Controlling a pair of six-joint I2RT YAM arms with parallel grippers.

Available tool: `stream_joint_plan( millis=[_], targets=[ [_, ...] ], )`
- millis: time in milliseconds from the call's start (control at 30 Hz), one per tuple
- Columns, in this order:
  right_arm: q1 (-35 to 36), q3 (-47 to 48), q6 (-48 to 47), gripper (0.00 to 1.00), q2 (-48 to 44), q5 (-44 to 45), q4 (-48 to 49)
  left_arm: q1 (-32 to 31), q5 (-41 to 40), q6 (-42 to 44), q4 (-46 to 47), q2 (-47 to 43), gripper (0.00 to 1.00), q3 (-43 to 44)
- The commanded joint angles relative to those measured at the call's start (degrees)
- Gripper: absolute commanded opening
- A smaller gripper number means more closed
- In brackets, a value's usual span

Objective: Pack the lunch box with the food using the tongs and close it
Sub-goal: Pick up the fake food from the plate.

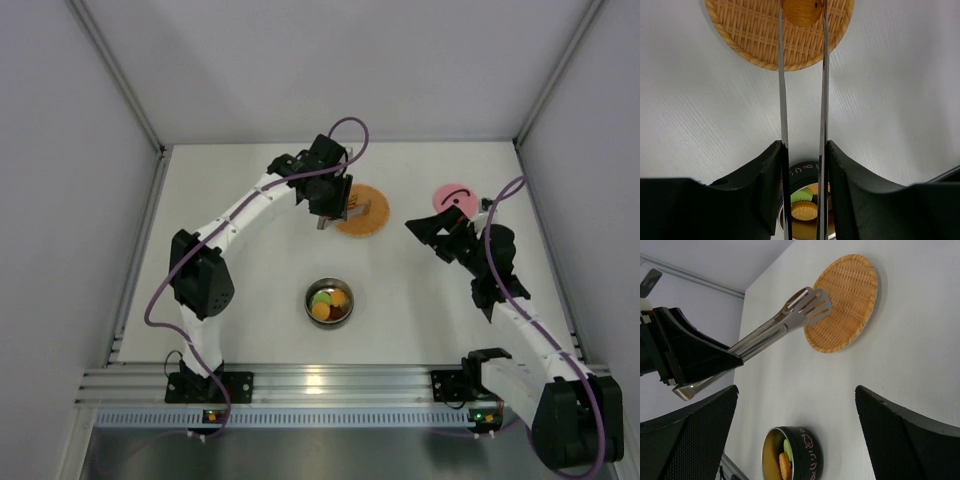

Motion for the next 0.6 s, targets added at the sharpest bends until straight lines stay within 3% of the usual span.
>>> stream_joint_plan(
  millis=[0, 233, 567],
  targets=[
    [0.3, 0.6, -0.5, 0.99, -0.1, -0.3, 3.3, 0.4, -1.1, 1.2, -0.8, -4.6, 0.43, 3.0],
    [0.3, 0.7, -0.4, 0.99, 0.1, -0.3, 3.4, 0.3, -1.1, 2.0, -3.6, -8.9, 0.43, 0.6],
    [0.4, 0.9, -0.3, 0.99, 0.7, -0.3, 3.8, -0.2, 2.8, 3.0, -6.9, -24.5, 0.43, -14.1]
  ],
)
